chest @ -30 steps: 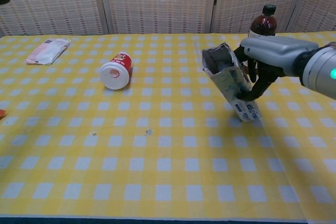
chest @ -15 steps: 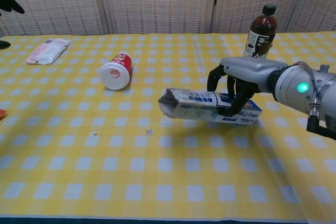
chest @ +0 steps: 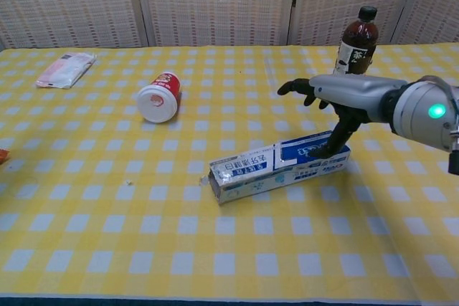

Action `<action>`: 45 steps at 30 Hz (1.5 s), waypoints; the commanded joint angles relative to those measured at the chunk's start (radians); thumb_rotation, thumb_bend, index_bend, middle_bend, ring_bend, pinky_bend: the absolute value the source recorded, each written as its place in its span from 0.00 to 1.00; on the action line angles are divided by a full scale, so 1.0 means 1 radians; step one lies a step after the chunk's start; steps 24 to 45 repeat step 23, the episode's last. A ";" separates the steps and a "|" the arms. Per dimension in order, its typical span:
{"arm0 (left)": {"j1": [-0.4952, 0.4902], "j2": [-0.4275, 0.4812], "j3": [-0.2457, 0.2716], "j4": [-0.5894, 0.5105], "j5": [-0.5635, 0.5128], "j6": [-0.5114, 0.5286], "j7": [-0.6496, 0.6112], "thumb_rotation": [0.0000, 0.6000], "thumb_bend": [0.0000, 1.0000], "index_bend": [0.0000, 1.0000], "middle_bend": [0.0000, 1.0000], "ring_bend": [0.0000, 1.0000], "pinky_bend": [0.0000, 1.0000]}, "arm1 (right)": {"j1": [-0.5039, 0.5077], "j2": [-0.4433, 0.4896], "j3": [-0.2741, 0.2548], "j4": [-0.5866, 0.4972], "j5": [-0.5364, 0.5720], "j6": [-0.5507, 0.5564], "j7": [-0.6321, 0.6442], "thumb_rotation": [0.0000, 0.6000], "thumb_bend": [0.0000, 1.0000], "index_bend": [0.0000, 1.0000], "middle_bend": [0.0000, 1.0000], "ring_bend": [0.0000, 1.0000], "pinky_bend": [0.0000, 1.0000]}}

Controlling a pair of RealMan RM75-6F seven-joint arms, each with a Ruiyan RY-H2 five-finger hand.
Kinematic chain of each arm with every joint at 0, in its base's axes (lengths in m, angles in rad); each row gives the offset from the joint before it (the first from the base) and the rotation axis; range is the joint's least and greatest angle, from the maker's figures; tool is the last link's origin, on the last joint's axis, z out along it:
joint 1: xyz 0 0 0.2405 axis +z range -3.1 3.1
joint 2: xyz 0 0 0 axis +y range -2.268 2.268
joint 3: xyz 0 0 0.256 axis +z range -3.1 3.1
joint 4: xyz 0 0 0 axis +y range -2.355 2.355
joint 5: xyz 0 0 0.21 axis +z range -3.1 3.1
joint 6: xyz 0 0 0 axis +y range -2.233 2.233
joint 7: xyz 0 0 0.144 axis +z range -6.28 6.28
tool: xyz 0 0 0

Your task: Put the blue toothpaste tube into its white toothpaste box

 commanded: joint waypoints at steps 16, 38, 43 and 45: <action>0.187 -0.006 0.146 0.138 0.148 0.191 0.009 1.00 0.26 0.07 0.09 0.03 0.01 | -0.476 0.075 -0.367 0.169 -0.683 0.551 0.281 1.00 0.30 0.00 0.00 0.00 0.00; 0.196 0.004 0.151 0.129 0.166 0.185 0.023 1.00 0.26 0.08 0.09 0.03 0.01 | -0.491 0.105 -0.336 0.165 -0.709 0.517 0.309 1.00 0.30 0.00 0.00 0.00 0.00; 0.196 0.004 0.151 0.129 0.166 0.185 0.023 1.00 0.26 0.08 0.09 0.03 0.01 | -0.491 0.105 -0.336 0.165 -0.709 0.517 0.309 1.00 0.30 0.00 0.00 0.00 0.00; 0.196 0.004 0.151 0.129 0.166 0.185 0.023 1.00 0.26 0.08 0.09 0.03 0.01 | -0.491 0.105 -0.336 0.165 -0.709 0.517 0.309 1.00 0.30 0.00 0.00 0.00 0.00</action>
